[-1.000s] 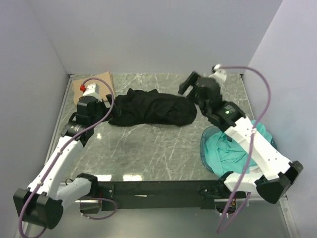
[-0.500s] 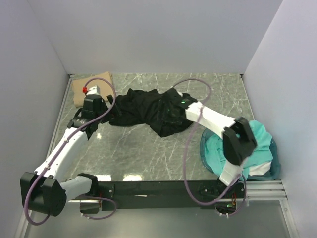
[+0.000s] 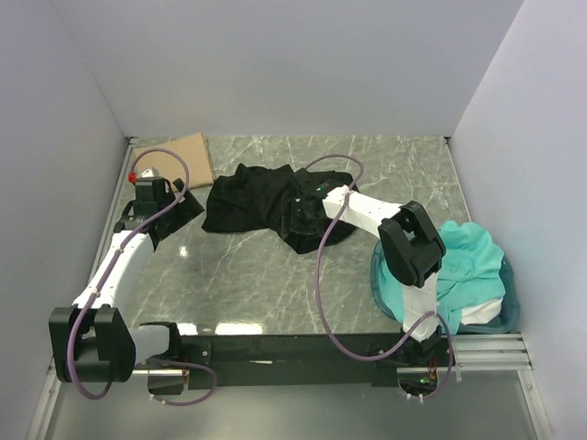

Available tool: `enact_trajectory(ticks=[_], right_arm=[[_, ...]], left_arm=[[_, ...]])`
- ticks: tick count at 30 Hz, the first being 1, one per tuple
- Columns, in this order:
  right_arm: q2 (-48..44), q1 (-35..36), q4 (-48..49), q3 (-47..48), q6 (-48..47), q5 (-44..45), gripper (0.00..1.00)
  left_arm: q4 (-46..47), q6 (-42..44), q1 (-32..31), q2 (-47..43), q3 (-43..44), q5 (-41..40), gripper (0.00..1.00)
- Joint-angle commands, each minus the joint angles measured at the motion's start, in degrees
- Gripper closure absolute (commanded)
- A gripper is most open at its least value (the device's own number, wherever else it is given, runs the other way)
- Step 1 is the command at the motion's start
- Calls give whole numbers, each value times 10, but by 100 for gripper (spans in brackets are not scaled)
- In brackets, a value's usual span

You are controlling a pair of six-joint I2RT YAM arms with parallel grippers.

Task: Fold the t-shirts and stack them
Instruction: Flatten the tshirt out

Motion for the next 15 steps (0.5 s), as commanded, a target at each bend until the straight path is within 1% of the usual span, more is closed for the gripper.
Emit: enact_trajectory(ticks=[1,2,4,6,7,9,10,12,15], right_arm=[[17,0,-11,28,-10,-13,27],[21,0,-10,31,-9,-15,28],[32,0,-9,42,-11,-21,37],[36,-1,-8,49,-13,-25,50],[37,-2,-7,55,-16,-33,66],[35,-7,-14,62,-13,-38,84],[29,-9,-18,68,-13,-39,99],[14,-19,-41,72,-13,-30,100],[-60,-31,-76,69,-12,15,100]], left_arm=[[17,-4,2,5,1,23,1],[18,-3,2,8,2,24,1],[20,1,2,15,3,28,0],[22,3,16,20,4,29,1],[24,6,17,25,5,30,1],[31,6,19,30,4,31,1],[32,6,18,35,1,32,1],[41,5,20,46,-2,35,2],[45,6,20,57,-1,38,3]])
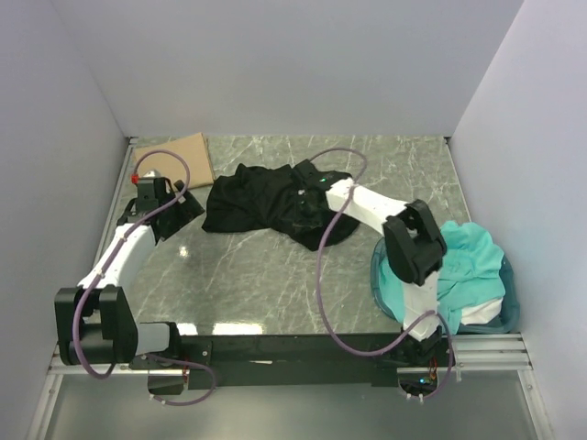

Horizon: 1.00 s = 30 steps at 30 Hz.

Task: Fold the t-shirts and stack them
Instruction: Flatten the tshirt out

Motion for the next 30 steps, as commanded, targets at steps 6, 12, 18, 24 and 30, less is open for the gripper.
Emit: enact_trajectory(ticks=[6,12,18,24,30], right_arm=[[-288,-31,-90,-64,-1,207,100],[-371,-91,-78,-250,41,208,100],[-347,-94,-9,-273,77,159,100],[-278,-93,-19,-186,52,149,100],[-263,-93,-16,-169,46,138,100]], left_arm=[[40,22,0,40,16,20,5],[58,20,-26,94,53,31,8],[41,31,-87,182,128,16,14],[24,39,-112,261,190,6,26],[19,52,-134,311,237,-8,38]])
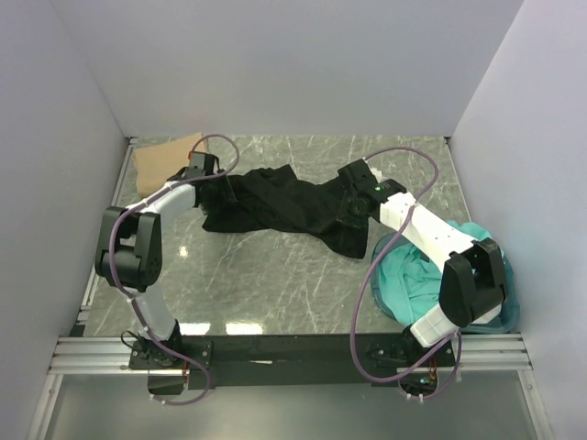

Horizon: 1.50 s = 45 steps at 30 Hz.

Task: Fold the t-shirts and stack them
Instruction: Flatten the tshirt out

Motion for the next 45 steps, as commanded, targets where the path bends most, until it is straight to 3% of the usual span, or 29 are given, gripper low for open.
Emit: enact_trajectory(ticks=[1,13,16,19,20,21,26,33,38,41,45], right_arm=[[6,1,13,14,-1,-12,100],[17,0,22,12,0,-25,100],[17,-1,20,12,0,-23,100],[14,-2,20,11,1,-22,100],[14,-2,19,11,1,-22,100],[12,-3,18,14,1,-22,100],[-4,-14,-13,47,-5,-15,100],[-40,-65,-69,202,-37,15,100],[-51,-83,-103,318,-65,60,100],[-65,-85,-110,349,-72,86,100],[-101,-88,-84,316,-72,103,100]], left_arm=[[-6,18,-19,23,49,-13,40],[-30,24,-37,91,89,-15,46],[-28,23,-39,101,92,-14,53],[-34,23,-40,109,97,-15,77],[-37,24,-40,111,99,-14,94],[-40,25,-40,105,100,-15,99],[-78,37,-31,73,121,-58,99],[-89,54,19,-54,131,-69,99],[-101,71,42,-139,92,-96,99],[-102,63,74,-194,56,-104,98],[-92,60,102,-256,9,-118,97]])
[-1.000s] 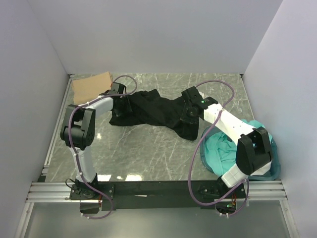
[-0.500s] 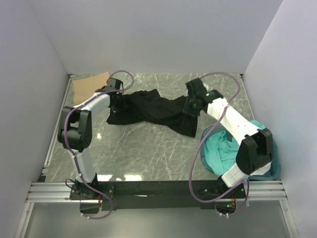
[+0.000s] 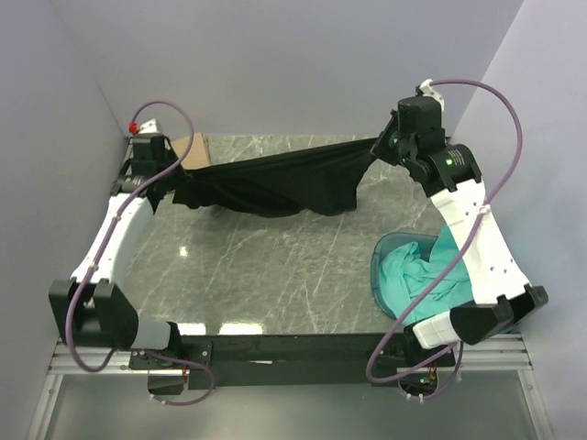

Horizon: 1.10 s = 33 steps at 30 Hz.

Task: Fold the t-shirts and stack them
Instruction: Flatten the tshirt out

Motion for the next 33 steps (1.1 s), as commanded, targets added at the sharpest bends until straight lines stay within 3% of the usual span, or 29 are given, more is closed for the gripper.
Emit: enact_trajectory(ticks=[1,13,21,25,33], right_arm=[[-41,-11,13,-24,-16,66,100],[24,-13,72,-174,16,-61,100],[89,-10,80,-167,17,-99,100],[97,-8,84,-172,16,-103,100],[98,-7,87,-191,19,-108,100]], left_arm=[[-4,12,27,-43,-46,-47,96],[5,10,28,-11,-144,21,89],[8,8,28,21,-154,39,79],[13,-3,28,23,-166,45,66],[17,-11,28,38,-171,49,67]])
